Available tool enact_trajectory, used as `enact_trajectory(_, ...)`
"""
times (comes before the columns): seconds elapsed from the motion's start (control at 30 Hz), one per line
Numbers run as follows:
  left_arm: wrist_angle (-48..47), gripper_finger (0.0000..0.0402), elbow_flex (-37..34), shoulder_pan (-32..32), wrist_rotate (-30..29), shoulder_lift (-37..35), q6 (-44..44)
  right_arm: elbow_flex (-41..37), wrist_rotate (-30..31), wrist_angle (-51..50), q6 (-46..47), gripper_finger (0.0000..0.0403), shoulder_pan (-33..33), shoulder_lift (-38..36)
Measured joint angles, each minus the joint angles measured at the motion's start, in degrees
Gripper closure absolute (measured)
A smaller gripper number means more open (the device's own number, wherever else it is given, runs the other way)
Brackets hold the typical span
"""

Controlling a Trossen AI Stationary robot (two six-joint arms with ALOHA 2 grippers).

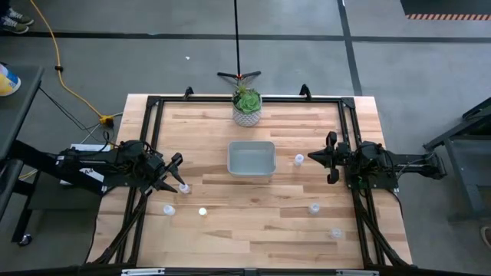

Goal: Pick and place pill bottles into a basket

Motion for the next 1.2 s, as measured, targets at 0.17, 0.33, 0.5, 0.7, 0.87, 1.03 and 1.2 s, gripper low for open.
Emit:
enact_trajectory(0.17,0.00,0.0202,0.00,0.00,-0.02,0.00,0.00,0.01,0.00,0.01,-0.01,0.0396,0.02,-0.01)
enact_trajectory(0.33,0.00,0.0202,0.00,0.00,-0.02,0.00,-0.02,0.00,0.00,0.00,-0.01,0.0396,0.02,-0.02)
enact_trajectory(0.5,0.00,0.0202,0.00,0.00,-0.02,0.00,-0.01,0.00,0.00,0.00,-0.02,0.0396,0.00,-0.02)
enact_trajectory(0.7,0.00,0.0202,-0.02,0.00,-0.02,0.00,-0.01,0.00,0.00,0.00,-0.02,0.0396,0.02,0.00)
enact_trajectory(0.87,0.00,0.0202,-0.04,0.00,-0.02,0.00,-0.01,0.01,0.00,0.01,-0.02,0.0396,0.01,-0.01)
enact_trajectory(1.03,0.04,0.0202,-0.04,0.00,-0.81,0.00,-0.02,0.02,0.00,0.00,-0.02,0.0396,0.02,-0.02)
enact_trajectory(1.2,1.33,0.0202,-0.04,0.01,-9.77,-0.02,-0.10,0.00,0.00,0.00,-0.02,0.0396,0.02,-0.01)
